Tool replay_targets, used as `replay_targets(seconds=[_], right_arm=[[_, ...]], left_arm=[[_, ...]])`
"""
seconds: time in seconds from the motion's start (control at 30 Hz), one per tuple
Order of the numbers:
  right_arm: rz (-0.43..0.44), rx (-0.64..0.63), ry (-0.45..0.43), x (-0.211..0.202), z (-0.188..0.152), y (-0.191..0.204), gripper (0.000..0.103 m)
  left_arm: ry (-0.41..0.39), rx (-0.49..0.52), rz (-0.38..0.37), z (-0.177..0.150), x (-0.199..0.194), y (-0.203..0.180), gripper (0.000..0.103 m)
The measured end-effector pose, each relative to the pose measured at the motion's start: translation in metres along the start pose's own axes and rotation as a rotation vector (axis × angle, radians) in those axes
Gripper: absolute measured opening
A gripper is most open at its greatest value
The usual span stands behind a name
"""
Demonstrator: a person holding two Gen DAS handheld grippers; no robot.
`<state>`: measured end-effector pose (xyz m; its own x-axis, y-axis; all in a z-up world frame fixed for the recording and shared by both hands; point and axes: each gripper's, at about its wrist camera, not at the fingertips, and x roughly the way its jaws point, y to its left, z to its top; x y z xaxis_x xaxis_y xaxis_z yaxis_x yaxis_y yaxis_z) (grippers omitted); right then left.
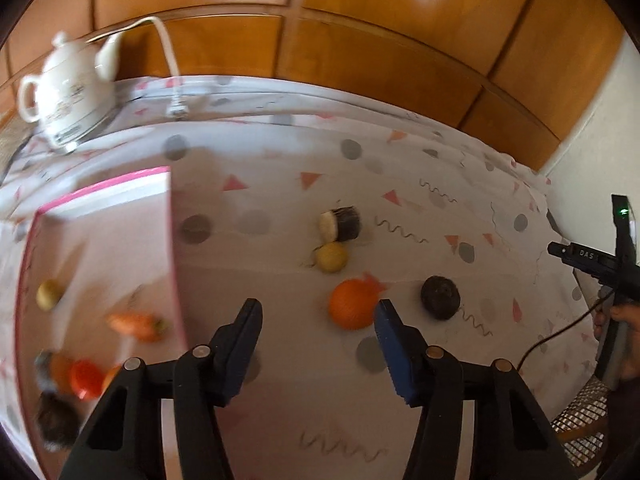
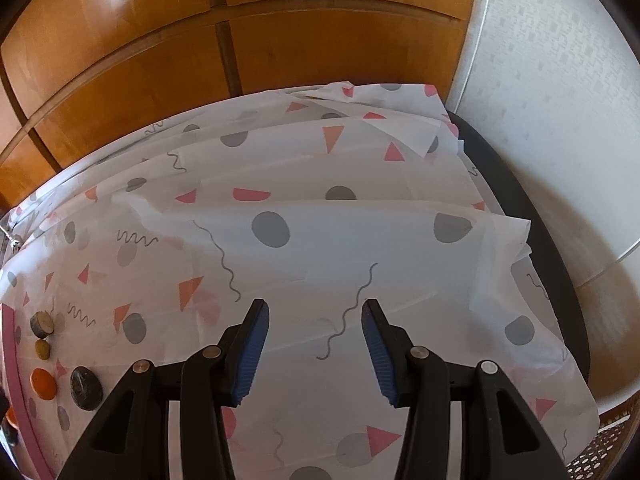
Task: Organize fruits
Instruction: 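Move the left tool to the small yellow potato and grasp it, then carry the yellow potato with the left tool into the tray and release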
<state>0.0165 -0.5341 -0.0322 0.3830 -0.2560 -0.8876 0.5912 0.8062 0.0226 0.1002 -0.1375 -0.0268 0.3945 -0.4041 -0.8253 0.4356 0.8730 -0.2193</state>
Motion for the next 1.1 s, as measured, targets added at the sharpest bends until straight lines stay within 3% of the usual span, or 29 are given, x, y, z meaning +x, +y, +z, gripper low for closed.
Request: replay_targets(seconds=[0.17, 0.33, 0.43, 0.5, 0.53, 0.63, 0.83, 1.1], right_arm=[[0.016, -0.008, -0.002, -0.001, 0.001, 0.003, 0.049], [0.026, -0.01, 0.0, -0.002, 0.001, 0.004, 0.049], [0.033, -0.008, 0.0, -0.002, 0.002, 0.003, 0.049], [0.038, -0.011, 0.002, -0.002, 0.002, 0.004, 0.049], [0.039, -0.012, 0.003, -0.002, 0.002, 0.004, 0.049], [0.037, -0.02, 0.002, -0.001, 0.003, 0.005, 0.049], [0.035, -0.021, 0.0, -0.002, 0.002, 0.004, 0.049], [0.022, -0.021, 0.002, -0.001, 0.001, 0.003, 0.049]], left_arm=[[0.051, 0.006, -0.003, 0.023, 0.036, -0.01, 0.056], [0.102, 0.023, 0.007, 0.032, 0.067, -0.017, 0.047], [0.132, 0.017, 0.015, 0.035, 0.085, -0.017, 0.039], [0.147, 0.019, 0.026, 0.036, 0.096, -0.017, 0.026], [0.135, 0.023, 0.038, 0.036, 0.098, -0.018, 0.026], [0.127, -0.034, -0.012, 0.037, 0.092, -0.012, 0.026], [0.056, -0.059, -0.045, 0.033, 0.055, -0.006, 0.026], [-0.057, -0.121, -0.013, 0.023, -0.004, 0.028, 0.026]])
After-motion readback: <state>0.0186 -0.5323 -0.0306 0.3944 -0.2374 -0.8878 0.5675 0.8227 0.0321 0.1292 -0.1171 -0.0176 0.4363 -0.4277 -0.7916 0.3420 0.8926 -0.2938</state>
